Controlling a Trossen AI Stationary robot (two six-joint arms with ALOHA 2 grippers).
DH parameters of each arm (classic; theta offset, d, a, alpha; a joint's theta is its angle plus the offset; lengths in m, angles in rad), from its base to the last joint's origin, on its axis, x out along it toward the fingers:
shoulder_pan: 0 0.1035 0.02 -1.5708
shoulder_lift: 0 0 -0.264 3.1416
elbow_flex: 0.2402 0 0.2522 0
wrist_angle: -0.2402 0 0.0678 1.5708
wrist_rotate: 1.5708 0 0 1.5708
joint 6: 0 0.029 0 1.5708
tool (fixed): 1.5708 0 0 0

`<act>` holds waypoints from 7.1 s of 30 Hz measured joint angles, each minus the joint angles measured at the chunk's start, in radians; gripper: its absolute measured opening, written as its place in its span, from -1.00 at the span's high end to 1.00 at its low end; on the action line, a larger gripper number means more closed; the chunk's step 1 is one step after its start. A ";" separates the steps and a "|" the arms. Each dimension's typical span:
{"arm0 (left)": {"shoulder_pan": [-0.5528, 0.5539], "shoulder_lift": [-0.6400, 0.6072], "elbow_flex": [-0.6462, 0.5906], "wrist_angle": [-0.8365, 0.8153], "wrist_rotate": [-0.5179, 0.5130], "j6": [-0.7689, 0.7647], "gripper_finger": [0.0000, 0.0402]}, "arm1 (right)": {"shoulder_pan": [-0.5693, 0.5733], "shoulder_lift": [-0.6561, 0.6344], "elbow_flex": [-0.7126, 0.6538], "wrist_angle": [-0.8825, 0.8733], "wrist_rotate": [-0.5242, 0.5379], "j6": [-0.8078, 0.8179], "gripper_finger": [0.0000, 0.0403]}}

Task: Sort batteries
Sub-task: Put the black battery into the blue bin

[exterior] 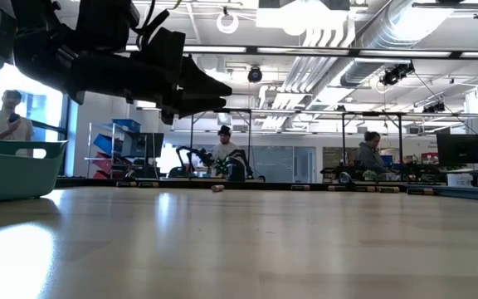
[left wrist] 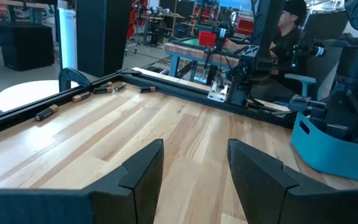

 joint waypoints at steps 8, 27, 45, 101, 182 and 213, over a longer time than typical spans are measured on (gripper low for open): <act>0.000 0.000 0.000 0.000 0.000 0.000 0.14 | 0.000 -0.048 0.061 -0.131 -0.043 0.008 0.29; 0.228 0.000 0.220 -0.596 -0.290 -0.203 0.11 | -0.515 -0.286 0.359 -0.602 0.603 -0.348 0.21; 0.488 0.060 0.309 -0.835 -0.079 -0.211 -0.25 | -0.872 -0.282 -0.137 0.553 0.482 -0.955 -0.19; 0.592 0.211 0.715 -1.278 0.309 0.523 -0.20 | -0.942 -0.282 -0.261 0.871 0.475 -1.084 -0.19; -0.002 -0.044 0.148 -0.074 0.162 0.254 0.84 | -0.850 0.137 -0.124 1.798 0.070 -1.192 0.15; 0.000 -0.045 0.149 -0.153 0.082 0.224 0.18 | -0.872 -0.238 -0.071 1.054 0.163 -1.356 0.85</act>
